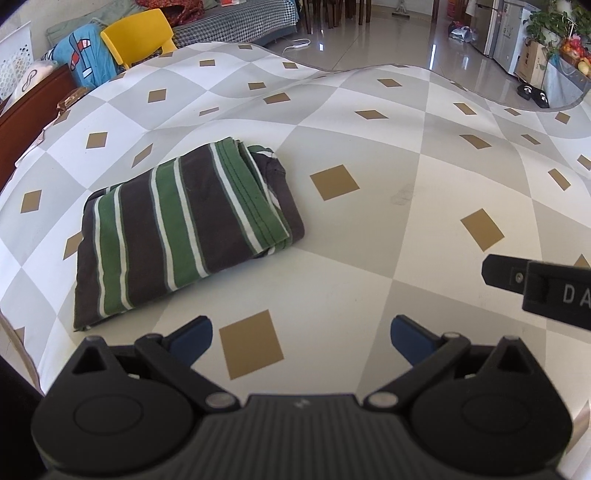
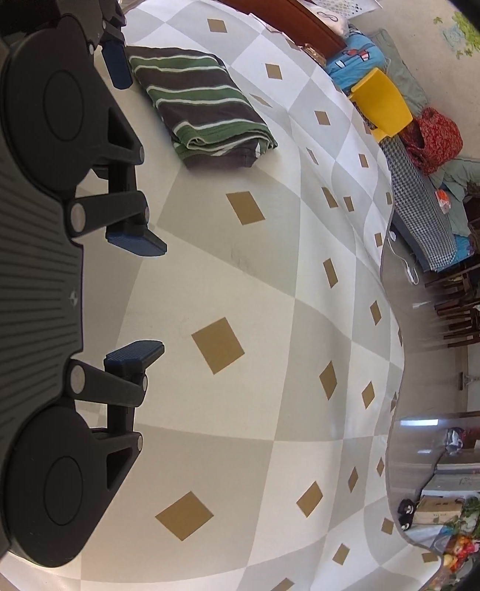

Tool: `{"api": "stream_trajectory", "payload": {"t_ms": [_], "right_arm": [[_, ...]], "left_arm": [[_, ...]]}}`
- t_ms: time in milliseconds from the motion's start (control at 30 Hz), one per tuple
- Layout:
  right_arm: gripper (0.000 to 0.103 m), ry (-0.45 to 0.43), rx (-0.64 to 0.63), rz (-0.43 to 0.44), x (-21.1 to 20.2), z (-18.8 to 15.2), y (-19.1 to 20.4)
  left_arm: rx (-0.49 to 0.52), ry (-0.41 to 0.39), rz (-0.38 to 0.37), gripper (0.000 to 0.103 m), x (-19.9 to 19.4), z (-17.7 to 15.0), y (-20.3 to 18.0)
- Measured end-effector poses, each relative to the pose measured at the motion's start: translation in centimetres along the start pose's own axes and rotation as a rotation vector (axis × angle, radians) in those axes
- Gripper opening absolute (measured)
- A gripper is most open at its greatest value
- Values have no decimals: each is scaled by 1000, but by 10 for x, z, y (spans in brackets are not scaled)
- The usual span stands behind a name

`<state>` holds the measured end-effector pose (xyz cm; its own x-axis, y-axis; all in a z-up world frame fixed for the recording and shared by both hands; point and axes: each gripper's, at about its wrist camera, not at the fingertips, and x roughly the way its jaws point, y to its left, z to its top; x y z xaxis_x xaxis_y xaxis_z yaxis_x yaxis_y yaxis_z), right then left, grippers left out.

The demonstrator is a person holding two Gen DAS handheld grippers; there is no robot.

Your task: Fold clothes

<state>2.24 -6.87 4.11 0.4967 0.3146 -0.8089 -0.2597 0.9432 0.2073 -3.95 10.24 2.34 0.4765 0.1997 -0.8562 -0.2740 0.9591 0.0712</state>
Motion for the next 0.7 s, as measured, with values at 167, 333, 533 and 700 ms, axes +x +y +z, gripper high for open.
{"api": "stream_trajectory", "payload": {"t_ms": [167, 333, 533, 700], "right_arm": [[49, 8, 91, -52, 3, 3, -42], [49, 4, 151, -125, 7, 5, -87], [49, -17, 221, -220, 11, 9, -139], [49, -80, 246, -247, 12, 11, -166]], "left_arm": [[40, 4, -17, 103, 10, 8, -16], [86, 13, -32, 103, 22, 17, -34], [155, 7, -42, 103, 33, 30, -63], [184, 6, -66, 103, 41, 37, -85]]}}
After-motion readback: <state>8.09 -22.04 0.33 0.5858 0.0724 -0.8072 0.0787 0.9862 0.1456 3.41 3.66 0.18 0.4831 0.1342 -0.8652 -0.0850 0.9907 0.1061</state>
